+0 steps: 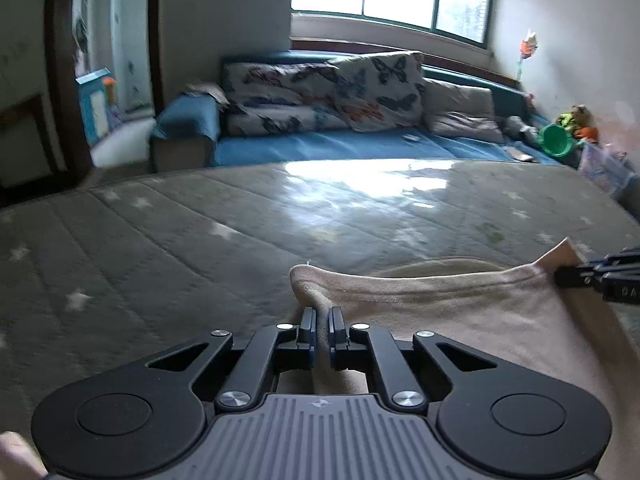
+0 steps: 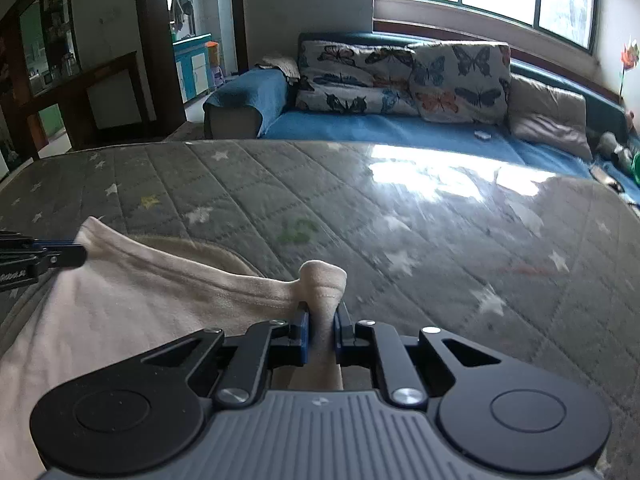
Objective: Fold clothes
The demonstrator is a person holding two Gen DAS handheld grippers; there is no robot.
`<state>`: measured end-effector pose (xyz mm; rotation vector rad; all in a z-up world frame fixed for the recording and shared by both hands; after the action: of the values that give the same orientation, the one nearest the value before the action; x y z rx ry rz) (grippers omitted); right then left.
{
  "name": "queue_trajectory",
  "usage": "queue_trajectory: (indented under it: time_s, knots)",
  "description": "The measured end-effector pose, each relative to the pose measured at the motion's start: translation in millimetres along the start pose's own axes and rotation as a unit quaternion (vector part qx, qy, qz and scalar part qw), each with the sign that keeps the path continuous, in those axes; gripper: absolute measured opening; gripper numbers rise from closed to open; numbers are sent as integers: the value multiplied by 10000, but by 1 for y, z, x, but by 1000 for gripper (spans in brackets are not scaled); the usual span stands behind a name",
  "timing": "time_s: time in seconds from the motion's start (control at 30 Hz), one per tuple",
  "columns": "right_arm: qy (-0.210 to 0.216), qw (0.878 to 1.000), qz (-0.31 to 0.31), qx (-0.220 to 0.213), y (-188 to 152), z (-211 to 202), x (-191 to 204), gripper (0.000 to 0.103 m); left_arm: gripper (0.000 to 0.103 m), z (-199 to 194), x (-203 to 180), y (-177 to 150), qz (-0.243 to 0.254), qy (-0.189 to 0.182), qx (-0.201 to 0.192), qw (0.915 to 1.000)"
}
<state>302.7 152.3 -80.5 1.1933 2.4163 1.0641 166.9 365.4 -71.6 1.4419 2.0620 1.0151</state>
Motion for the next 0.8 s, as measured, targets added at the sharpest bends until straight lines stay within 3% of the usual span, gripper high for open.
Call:
queue_trajectory:
  time_s: [0.07,0.1,0.23,0.3,0.43,0.5,0.63,0.7,0.8]
  knots:
    - [19,10000,-49,-52,3,2,7,13,6,-1,8,0,-91,198,2,9998]
    - [20,9999,-77,-62,5,3,10,23,7,-3,12,0,-143,265,-2,9995]
    - [37,9994,-292,-155,7,-7,23,32,11,-13,16,-2,-172,36,10,9998]
    - [244,9987,-417,-142,0,-23,34,45,23,-24,19,-1,-167,-36,-69,9998]
    - [688,9948,-748,-46,-27,-59,58,46,32,-52,31,-6,-226,-33,-220,9995]
    - [929,9916,-893,35,-45,-76,72,49,44,-67,41,-11,-239,134,-272,9993]
    - [1395,9815,-1300,162,-86,-113,105,52,52,-93,65,-30,-123,743,-229,9969]
    - [1554,9768,-1457,204,-103,-126,118,57,59,-105,79,-44,-220,1004,-154,9946]
    - [1635,9703,-1758,296,-131,-142,135,57,61,-122,102,-67,-423,1403,-52,9892]
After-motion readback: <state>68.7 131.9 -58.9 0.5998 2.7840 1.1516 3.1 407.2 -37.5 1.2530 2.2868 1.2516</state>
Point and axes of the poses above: each gripper's, at about its wrist camera, not at the fingertips, and z roughly the way its jaws point, x to its left, y to its top, the point moved 10 cm from there along z, roughly the way its jaws point, and after that the axes turned 6 degrees about z, right-handed, at the moved point
